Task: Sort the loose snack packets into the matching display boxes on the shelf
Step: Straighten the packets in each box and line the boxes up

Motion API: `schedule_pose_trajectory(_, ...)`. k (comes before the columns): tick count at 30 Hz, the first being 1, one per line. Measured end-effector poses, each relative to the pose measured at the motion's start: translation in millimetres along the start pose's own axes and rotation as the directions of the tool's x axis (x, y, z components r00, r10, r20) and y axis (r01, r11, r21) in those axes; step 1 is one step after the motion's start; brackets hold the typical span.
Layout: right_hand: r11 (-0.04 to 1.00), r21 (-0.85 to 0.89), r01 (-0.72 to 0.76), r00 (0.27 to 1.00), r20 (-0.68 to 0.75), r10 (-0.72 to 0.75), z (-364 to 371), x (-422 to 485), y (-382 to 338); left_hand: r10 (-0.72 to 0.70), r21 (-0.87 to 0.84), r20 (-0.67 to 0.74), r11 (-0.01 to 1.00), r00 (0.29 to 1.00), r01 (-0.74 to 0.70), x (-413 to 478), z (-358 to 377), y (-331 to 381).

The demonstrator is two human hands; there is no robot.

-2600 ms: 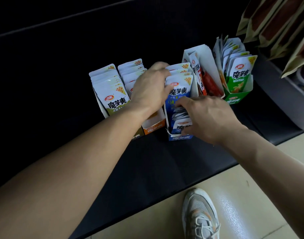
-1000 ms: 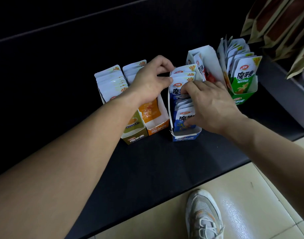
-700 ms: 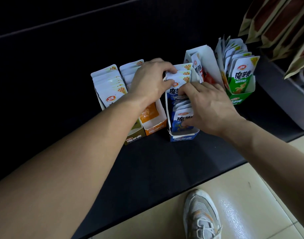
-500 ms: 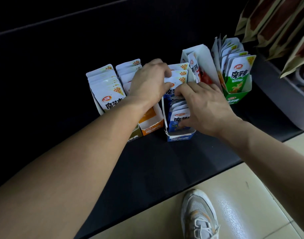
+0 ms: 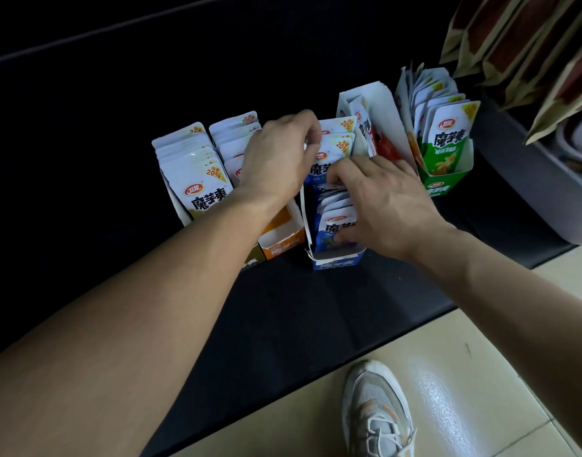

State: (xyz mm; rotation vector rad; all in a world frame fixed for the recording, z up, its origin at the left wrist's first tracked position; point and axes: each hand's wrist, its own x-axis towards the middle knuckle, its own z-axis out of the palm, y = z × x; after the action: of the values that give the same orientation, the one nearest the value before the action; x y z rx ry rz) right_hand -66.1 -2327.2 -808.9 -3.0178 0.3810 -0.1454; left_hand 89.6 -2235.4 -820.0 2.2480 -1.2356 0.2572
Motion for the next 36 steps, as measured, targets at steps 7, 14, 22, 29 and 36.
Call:
schedule_pose_trajectory(7, 1.000, -0.005, 0.001, 1.000, 0.006, -0.001, 1.1, 0.2, -0.5, 0.007, -0.003, -0.001, 1.000, 1.000, -0.007, -2.4, 1.6, -1.1)
schedule_pose_trajectory(14, 1.000, 0.009, 0.001, 1.000, 0.026, -0.002, -1.2, -0.6, -1.3, -0.030, -0.009, 0.000, 1.000, 1.000, 0.030, -2.4, 5.6, -4.4)
schedule_pose_trajectory(22, 1.000, 0.001, 0.004, 1.000, 0.013, -0.004, 0.1, -0.3, -0.2, 0.073, 0.035, 0.027, 0.997, 0.997, -0.074, 0.0, 2.5, -2.0)
schedule_pose_trajectory(29, 1.000, -0.001, 0.007, 1.000, -0.010, -0.007, 3.9, -2.5, 0.6, 0.096, -0.025, 0.002, 0.995, 0.995, -0.096, -8.7, 1.0, -3.1)
schedule_pose_trajectory(36, 1.000, 0.002, 0.008, 1.000, -0.003, -0.008, 2.7, -3.0, -0.7, 0.192, 0.222, -0.089, 0.960, 0.977, -0.168, -8.5, -0.2, -5.1)
